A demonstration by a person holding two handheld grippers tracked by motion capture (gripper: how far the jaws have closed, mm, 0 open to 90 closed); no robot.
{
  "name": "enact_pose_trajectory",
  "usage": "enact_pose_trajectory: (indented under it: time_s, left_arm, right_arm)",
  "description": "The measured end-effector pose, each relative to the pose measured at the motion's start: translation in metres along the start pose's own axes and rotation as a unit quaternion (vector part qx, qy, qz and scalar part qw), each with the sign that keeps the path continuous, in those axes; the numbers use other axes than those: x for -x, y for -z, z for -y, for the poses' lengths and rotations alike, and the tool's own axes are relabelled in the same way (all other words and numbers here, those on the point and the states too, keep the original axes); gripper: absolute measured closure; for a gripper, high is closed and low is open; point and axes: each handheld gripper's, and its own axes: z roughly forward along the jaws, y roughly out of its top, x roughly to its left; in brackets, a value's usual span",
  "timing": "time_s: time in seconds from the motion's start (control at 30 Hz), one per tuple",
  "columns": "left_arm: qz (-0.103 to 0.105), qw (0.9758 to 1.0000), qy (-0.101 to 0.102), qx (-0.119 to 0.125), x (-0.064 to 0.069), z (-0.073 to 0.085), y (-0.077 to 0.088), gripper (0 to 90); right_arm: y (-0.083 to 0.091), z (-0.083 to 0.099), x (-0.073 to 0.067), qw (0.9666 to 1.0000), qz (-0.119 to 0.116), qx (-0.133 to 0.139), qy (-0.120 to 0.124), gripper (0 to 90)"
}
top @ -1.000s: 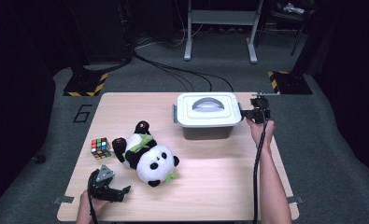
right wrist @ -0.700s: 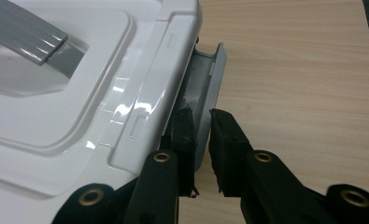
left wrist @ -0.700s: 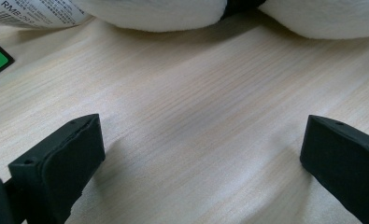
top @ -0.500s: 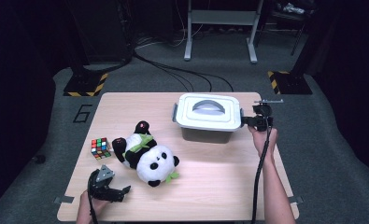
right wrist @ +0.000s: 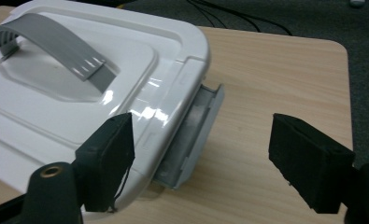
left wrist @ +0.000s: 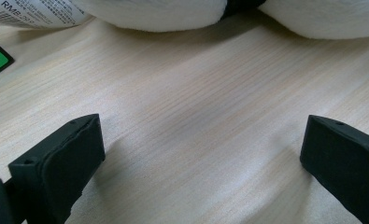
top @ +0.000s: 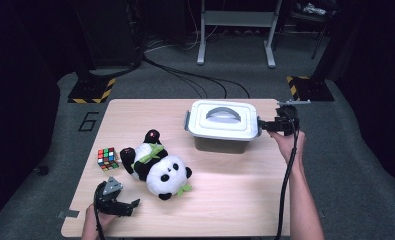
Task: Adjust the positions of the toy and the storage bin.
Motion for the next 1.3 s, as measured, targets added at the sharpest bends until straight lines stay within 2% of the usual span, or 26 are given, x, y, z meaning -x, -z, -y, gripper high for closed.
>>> enact_pose_trajectory:
  time_s: [0.13,0.33,0.4,0.47,0.77,0.9,0.97,1.1,1.13,1.17,1.23,1.3]
  left_arm:
    - [0.000,1.0000,0.000,0.000,0.000,0.000,0.000,0.0]
    - [0.000,1.0000,0.000,0.000,0.000,0.000,0.000,0.0]
    - [0.000,1.0000,0.000,0.000,0.000,0.000,0.000,0.0]
    - [0.000,1.0000,0.000,0.000,0.000,0.000,0.000,0.0]
    - [0.000,1.0000,0.000,0.000,0.000,0.000,0.000,0.0]
    - [-0.001,1.0000,0.000,0.002,0.000,0.000,0.000,0.0]
    - [0.000,1.0000,-0.001,0.001,0.000,0.000,0.000,0.0]
    - [0.000,1.0000,0.000,0.001,0.000,0.000,0.000,0.0]
    - [0.000,1.0000,0.000,0.001,0.000,0.000,0.000,0.0]
    - [0.002,1.0000,-0.001,-0.003,0.000,0.000,0.000,0.0]
    - [0.001,1.0000,-0.001,-0.001,0.000,0.000,0.000,0.0]
    - [0.001,1.0000,-0.001,-0.001,0.000,0.000,0.000,0.0]
  right_arm:
    - [-0.006,-0.006,-0.012,0.9992,-0.022,-0.011,0.030,16.8]
    - [-0.025,-0.018,-0.035,0.9952,-0.050,-0.025,0.080,18.1]
    - [-0.029,-0.020,-0.039,0.9945,-0.056,-0.031,0.083,18.6]
    - [-0.041,-0.025,-0.048,0.9927,-0.067,-0.036,0.094,19.8]
    - [-0.061,-0.038,-0.058,0.9893,-0.077,-0.044,0.116,21.1]
    - [-0.063,-0.043,-0.059,0.9888,-0.083,-0.035,0.119,31.4]
    - [-0.065,-0.044,-0.061,0.9870,-0.088,-0.038,0.130,35.4]
    - [-0.066,-0.044,-0.065,0.9854,-0.090,-0.035,0.141,48.7]
    - [-0.066,-0.044,-0.065,0.9837,-0.097,-0.035,0.147,52.8]
    - [-0.067,-0.043,-0.067,0.9838,-0.089,-0.045,0.149,54.1]
    - [-0.066,-0.042,-0.068,0.9845,-0.083,-0.041,0.149,58.9]
    - [-0.064,-0.041,-0.066,0.9844,-0.090,-0.042,0.145,59.4]
